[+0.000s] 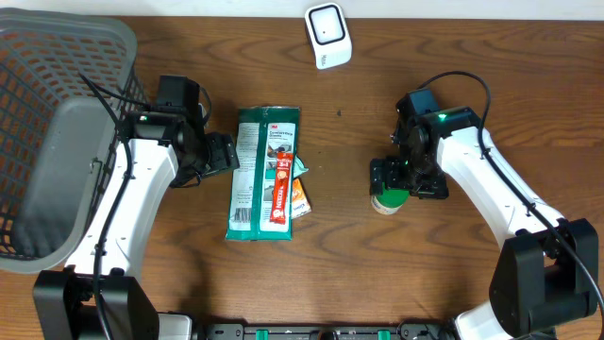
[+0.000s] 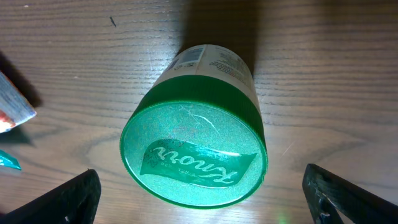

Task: Scan the item barcode

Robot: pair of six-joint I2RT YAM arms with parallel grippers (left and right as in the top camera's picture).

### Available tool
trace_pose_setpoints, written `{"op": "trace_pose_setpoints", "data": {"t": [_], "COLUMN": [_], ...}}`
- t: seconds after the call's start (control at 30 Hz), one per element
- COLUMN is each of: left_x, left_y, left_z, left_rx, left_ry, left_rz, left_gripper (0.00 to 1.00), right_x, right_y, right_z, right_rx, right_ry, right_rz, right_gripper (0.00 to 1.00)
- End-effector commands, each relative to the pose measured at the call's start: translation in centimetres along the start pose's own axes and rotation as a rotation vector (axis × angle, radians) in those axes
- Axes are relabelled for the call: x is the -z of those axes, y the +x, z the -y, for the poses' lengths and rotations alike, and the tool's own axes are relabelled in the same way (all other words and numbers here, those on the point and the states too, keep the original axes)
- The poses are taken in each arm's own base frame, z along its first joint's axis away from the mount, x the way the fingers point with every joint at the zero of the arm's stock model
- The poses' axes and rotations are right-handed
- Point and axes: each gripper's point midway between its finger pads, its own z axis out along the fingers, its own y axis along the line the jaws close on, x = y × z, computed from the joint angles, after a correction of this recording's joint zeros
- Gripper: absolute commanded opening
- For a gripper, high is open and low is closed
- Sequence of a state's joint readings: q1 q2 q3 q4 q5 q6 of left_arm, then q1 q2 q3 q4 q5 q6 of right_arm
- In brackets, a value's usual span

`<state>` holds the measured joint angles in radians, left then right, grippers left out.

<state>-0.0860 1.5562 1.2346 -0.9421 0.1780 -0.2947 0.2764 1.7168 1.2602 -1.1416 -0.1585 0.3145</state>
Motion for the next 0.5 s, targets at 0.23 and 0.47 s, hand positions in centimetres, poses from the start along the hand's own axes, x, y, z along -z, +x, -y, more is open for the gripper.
{"op": "trace_pose_setpoints", "data": {"t": [0.23,0.47], "left_x": [-0.2,-0.2], "left_y": [0.2,0.2], "left_z": [-0.1,-0.1], "left_rx": [0.004,0.004], "left_ry": [-0.007,-0.007], "left_rz": [-0.012,-0.012], "left_gripper": [0.86,0.86], "right_x": [-1.6,-2.2], "right_y": [2.2,0.6], "right_z": [-1.1,-0.4], "right_rx": [-0.061,0.032], "right_ry": [-0.037,0.056], "right_rz": [-0.078,0.018], "right_gripper": [0.8,0.65]}}
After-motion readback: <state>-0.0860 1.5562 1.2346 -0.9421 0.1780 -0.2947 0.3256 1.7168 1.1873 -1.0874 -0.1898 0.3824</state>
